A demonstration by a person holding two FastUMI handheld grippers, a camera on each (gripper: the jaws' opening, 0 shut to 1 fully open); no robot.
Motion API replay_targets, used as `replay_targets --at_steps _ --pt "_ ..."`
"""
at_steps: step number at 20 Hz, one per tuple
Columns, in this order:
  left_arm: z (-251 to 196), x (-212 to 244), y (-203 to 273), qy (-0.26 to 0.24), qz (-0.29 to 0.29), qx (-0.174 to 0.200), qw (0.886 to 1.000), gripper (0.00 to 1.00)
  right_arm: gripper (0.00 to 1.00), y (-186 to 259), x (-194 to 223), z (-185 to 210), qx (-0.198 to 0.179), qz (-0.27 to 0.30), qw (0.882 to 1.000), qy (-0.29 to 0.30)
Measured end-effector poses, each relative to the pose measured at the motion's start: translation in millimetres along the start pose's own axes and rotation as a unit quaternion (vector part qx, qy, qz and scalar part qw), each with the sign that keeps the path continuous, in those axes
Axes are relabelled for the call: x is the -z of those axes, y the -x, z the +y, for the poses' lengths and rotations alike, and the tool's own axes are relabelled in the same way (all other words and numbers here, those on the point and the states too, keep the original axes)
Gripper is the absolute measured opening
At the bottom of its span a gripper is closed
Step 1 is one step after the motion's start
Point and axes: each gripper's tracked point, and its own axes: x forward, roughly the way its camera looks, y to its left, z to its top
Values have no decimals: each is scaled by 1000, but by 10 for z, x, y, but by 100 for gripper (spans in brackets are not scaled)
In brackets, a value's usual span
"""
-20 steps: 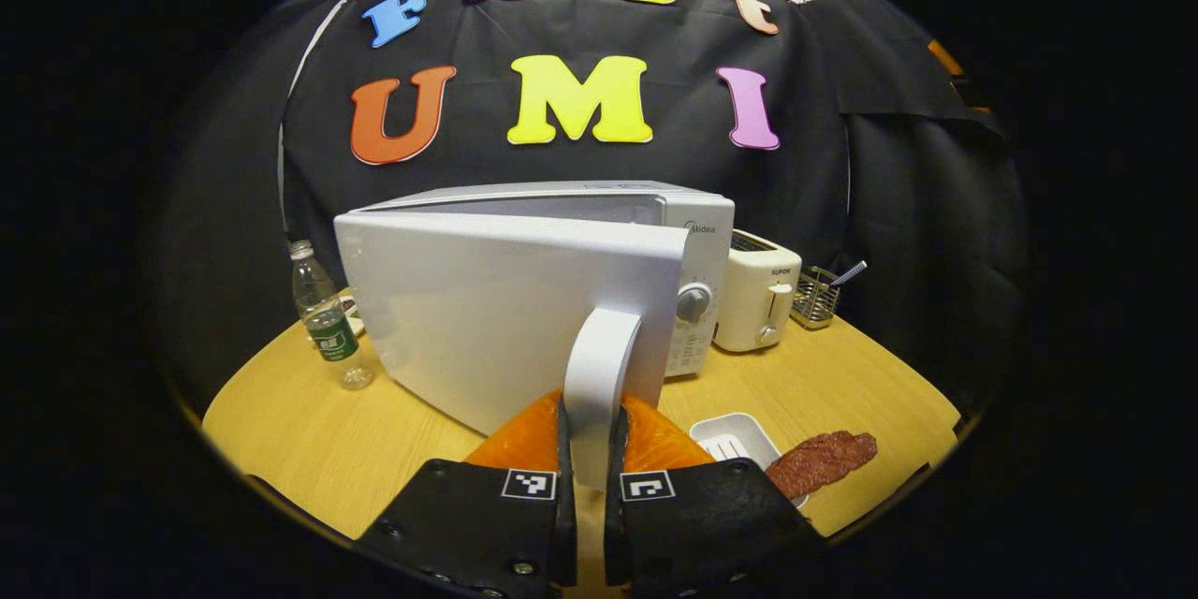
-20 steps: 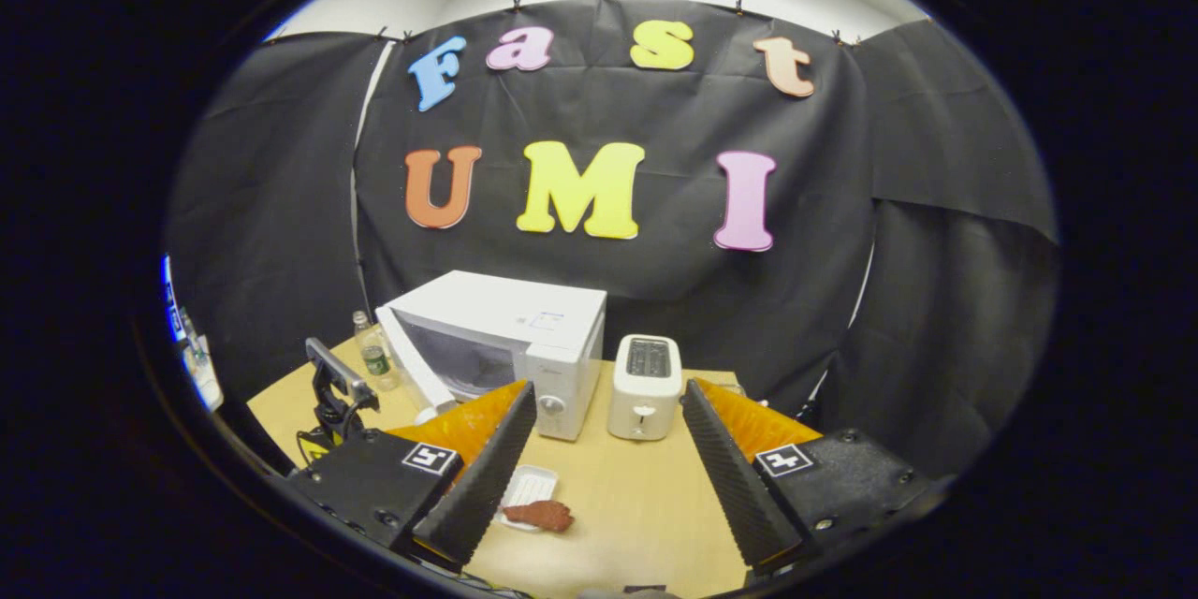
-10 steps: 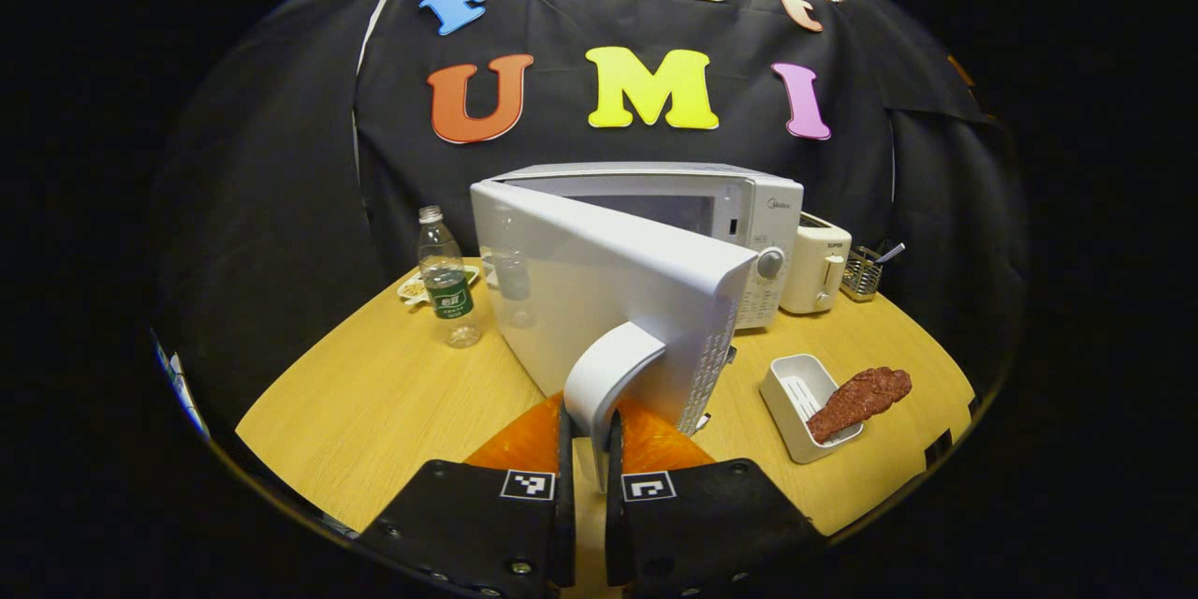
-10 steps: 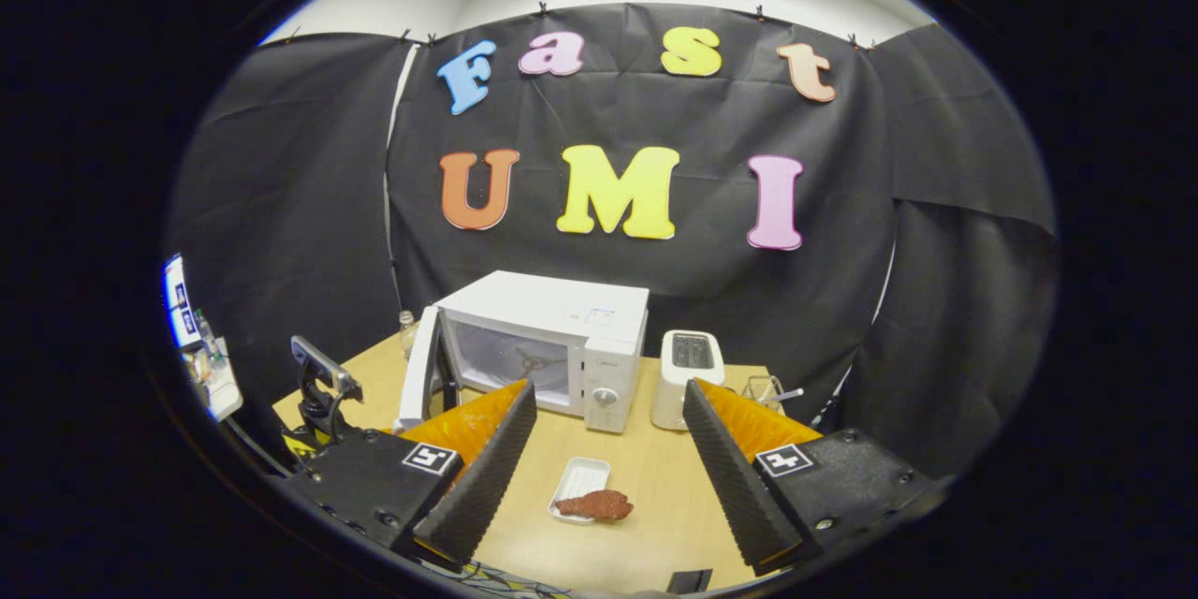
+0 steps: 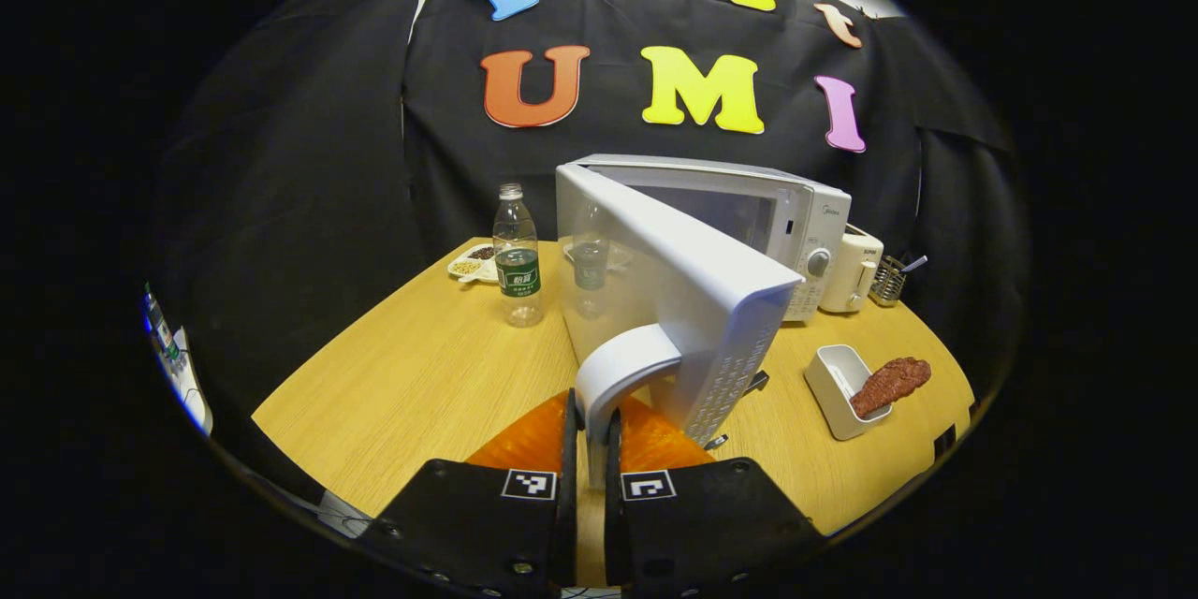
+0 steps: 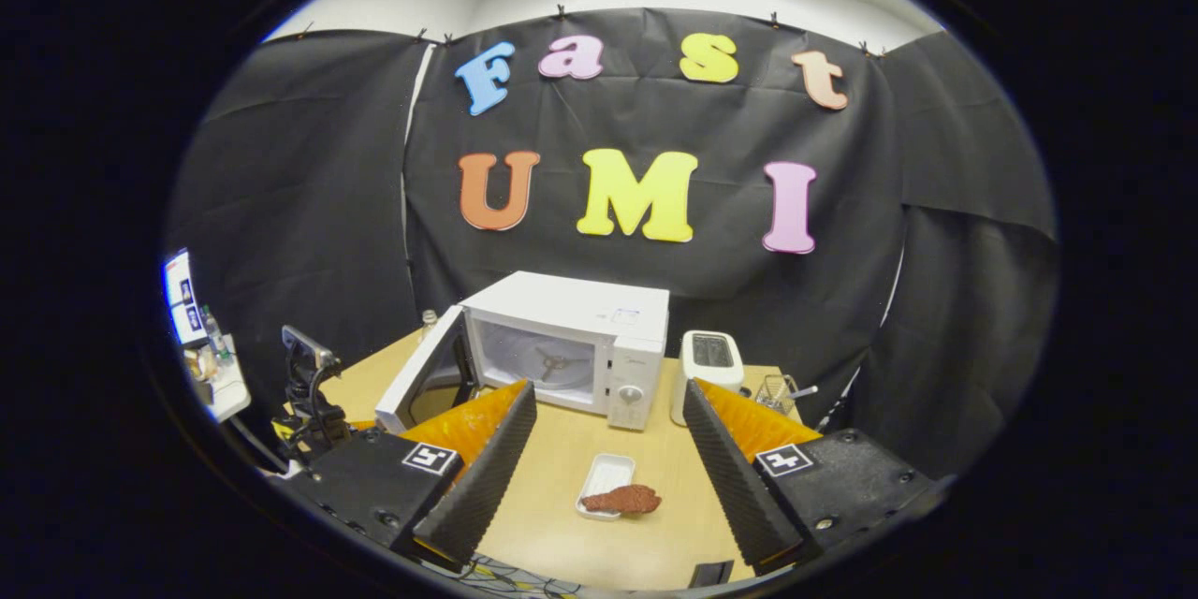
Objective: Open the microwave oven with the left hand, put the food in, and close the microwave oven.
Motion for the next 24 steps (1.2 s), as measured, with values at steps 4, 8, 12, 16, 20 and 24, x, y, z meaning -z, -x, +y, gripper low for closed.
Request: replay_targets --at_steps 4,8,12,16,20,24 --pt "134 -7 36 10 -4 3 1000 20 96 36 25 71 2 1 1000 3" --pt "371 1 125 11 -10 -14 1000 80 100 56 70 148 0 4 1000 5" --pt "582 20 214 14 -9 -25 1000 94 100 42 161 254 -9 10 1000 1" --pt "872 -20 372 -18 -25 -53 998 95 96 35 209 360 -18 10 1000 -3" --pt "1217 -78 482 -31 -29 -86 995 95 96 -15 285 432 -27 15 1000 -2" --pt "1343 -138 657 -33 -36 -99 994 94 100 -108 436 337 -25 23 999 -4"
